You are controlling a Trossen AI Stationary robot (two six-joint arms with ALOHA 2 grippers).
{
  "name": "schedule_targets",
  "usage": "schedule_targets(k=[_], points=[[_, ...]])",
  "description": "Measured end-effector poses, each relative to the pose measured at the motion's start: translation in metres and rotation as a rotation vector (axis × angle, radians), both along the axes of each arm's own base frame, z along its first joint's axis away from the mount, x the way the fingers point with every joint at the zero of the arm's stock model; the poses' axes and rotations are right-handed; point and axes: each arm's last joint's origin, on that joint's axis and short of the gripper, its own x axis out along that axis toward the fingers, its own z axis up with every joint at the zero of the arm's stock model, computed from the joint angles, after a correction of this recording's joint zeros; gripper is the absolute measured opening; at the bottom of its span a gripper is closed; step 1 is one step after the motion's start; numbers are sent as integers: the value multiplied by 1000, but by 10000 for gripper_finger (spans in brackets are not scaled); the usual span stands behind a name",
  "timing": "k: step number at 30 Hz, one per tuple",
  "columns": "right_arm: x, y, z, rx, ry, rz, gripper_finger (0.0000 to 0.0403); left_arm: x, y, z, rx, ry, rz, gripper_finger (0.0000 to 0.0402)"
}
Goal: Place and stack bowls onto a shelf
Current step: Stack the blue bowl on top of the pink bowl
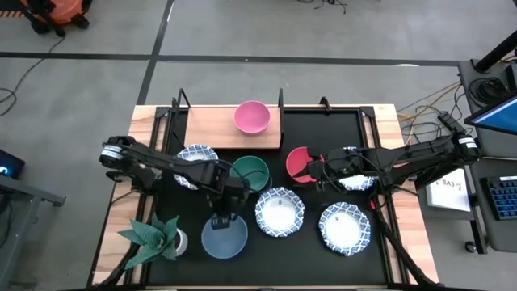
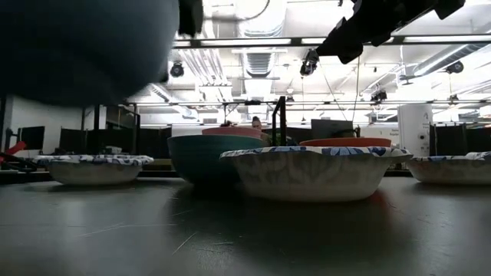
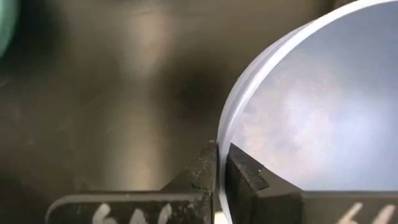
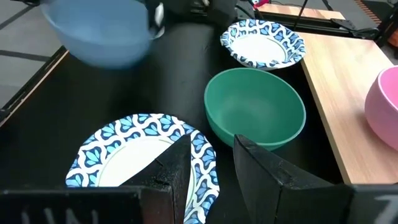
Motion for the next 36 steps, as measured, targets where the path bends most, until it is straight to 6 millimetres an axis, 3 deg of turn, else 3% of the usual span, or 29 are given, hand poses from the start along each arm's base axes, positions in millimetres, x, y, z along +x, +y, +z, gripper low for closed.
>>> schedule_targets(k=[4, 8, 13, 17, 23, 30, 36], points=[[0, 0, 0, -1, 0, 0, 112, 4, 3, 40, -5, -51, -58, 1], [0, 0, 0, -1, 0, 0, 112, 6, 18, 80, 54, -135, -41, 1], [0, 0, 0, -1, 0, 0, 112, 9, 52, 118, 144, -250, 38, 0], [0, 0, 0, 0, 0, 0, 112, 7, 91, 135, 228, -293, 161, 0], [0, 0, 0, -1, 0, 0, 112, -1, 161, 143, 524, -291, 496, 0], [0, 0, 0, 2, 0, -1, 112, -21, 239, 135, 520, -235, 720, 0], [0, 0, 0, 7, 2, -4, 112, -33, 296, 112, 474, -169, 840, 0]])
